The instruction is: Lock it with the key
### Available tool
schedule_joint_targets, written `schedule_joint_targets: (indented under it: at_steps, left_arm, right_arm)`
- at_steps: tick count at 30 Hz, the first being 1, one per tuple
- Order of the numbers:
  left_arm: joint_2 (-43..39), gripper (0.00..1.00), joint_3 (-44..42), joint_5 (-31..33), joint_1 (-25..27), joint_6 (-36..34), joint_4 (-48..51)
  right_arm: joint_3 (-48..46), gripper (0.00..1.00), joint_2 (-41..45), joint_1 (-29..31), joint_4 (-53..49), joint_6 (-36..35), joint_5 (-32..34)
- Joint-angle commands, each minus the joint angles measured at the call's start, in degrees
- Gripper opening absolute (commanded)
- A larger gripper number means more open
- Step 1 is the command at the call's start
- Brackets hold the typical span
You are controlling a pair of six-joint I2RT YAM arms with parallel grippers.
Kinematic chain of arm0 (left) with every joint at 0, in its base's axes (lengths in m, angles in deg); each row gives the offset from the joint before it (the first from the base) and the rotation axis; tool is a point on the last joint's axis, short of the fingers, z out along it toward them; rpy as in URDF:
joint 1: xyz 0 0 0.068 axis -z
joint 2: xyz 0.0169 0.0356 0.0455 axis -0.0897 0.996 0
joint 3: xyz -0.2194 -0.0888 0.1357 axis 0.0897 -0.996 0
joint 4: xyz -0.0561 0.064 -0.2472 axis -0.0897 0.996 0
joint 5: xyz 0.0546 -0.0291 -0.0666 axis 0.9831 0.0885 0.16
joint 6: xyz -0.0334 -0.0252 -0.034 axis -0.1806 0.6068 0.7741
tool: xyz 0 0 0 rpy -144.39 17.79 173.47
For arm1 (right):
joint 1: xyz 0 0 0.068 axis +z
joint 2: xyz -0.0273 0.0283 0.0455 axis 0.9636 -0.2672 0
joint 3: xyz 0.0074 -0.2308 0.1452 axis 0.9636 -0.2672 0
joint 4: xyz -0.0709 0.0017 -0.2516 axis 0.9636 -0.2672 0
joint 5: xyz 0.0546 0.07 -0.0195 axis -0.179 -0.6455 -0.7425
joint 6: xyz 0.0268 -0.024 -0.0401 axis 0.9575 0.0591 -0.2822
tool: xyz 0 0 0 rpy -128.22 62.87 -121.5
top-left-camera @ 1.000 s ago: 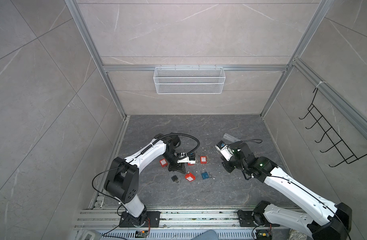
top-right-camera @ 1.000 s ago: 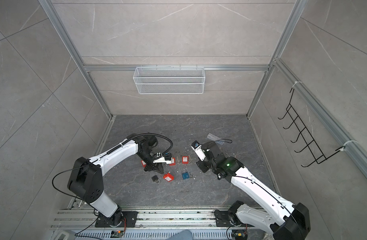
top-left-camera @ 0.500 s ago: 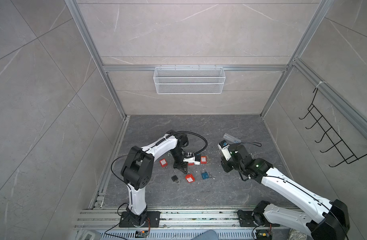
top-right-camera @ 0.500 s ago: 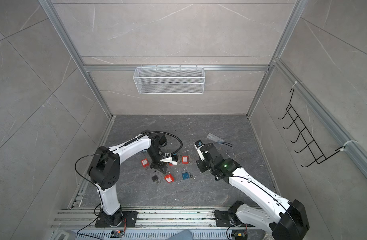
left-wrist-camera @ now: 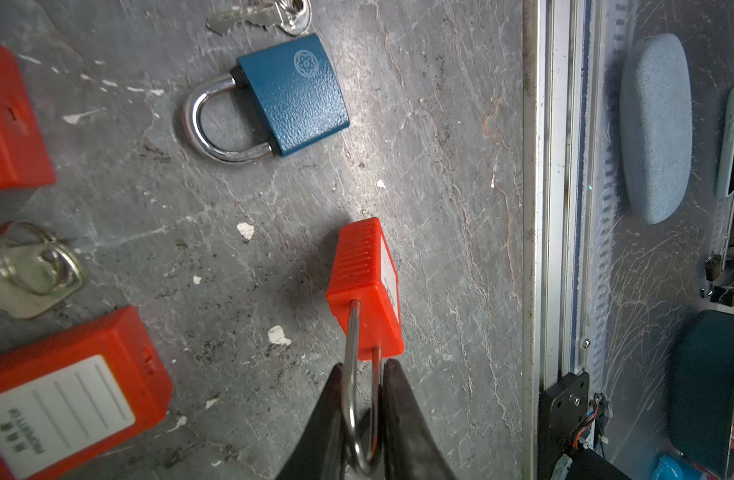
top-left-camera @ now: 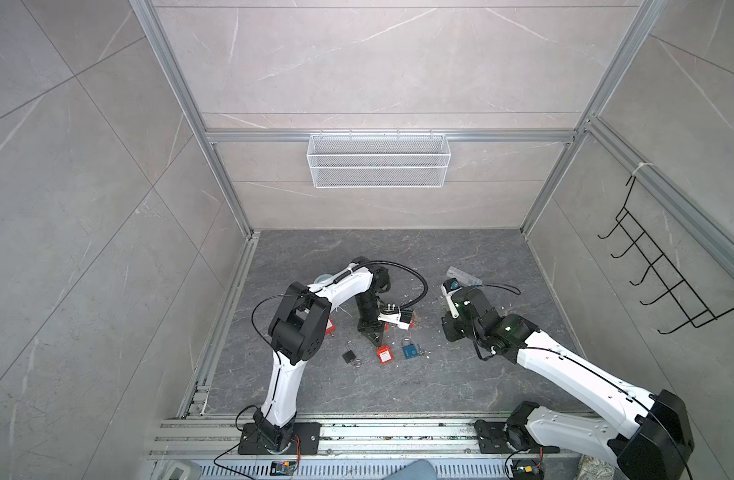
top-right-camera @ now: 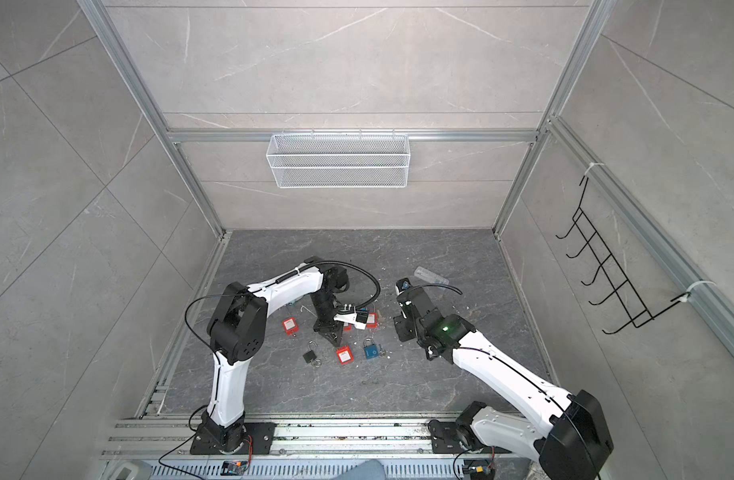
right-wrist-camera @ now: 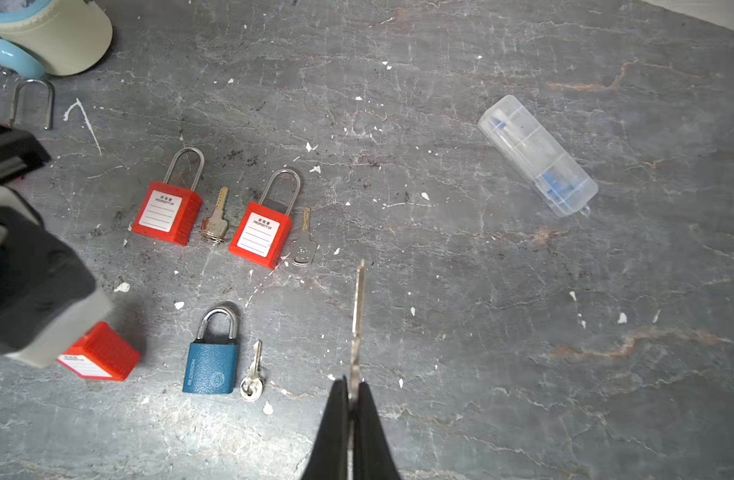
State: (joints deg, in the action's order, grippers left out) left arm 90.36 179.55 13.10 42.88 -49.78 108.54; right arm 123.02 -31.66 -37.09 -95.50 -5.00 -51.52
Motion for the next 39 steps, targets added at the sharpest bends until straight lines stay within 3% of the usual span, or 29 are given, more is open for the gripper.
schedule_joint_targets:
  at_steps: [1, 10, 17, 18, 20, 27, 34, 39]
  left_arm:
    - [0.71, 0.22, 2.51, 1.28, 0.50, 0.44, 1.88]
    - [-0.01, 0.30, 1.76, 3.90, 0.61, 2.89, -3.66]
    - [-1.68, 0.35, 1.70, 0.49, 0.41, 5.01, -6.50]
    - [-2.09, 0.43, 1.40, 0.15, 0.41, 5.64, -7.05]
    - [-2.85, 0.71, 1.07, -1.45, 0.29, 6.39, -7.64]
    - [-9.30, 0.69, -3.89, -5.36, -1.19, 9.69, -13.58]
    - [-22.48, 0.69, -17.62, -12.80, -4.25, 18.24, -26.95]
    - [-32.89, 0.68, -31.26, -8.37, -7.45, 30.40, -44.42]
  right_arm:
    - [-1.16, 0.00, 0.94, -0.12, 0.08, 3.27, 1.04]
    - [-2.42, 0.00, 1.23, -0.14, -0.21, 5.60, 0.24]
    - [-3.22, 0.00, -0.63, -0.13, -0.71, 6.25, -1.85]
    - [-3.19, 0.00, -0.96, -0.11, -0.72, 6.48, -2.27]
    - [-3.53, 0.00, -1.44, -0.05, -0.48, 6.88, -3.06]
    - [-4.33, 0.00, -3.79, 0.21, 0.62, 8.50, -6.56]
    - [-3.61, 0.00, -6.73, 5.74, 1.00, 10.89, -9.95]
    - [-0.24, 0.00, -13.48, 11.19, 2.13, 12.89, -12.92]
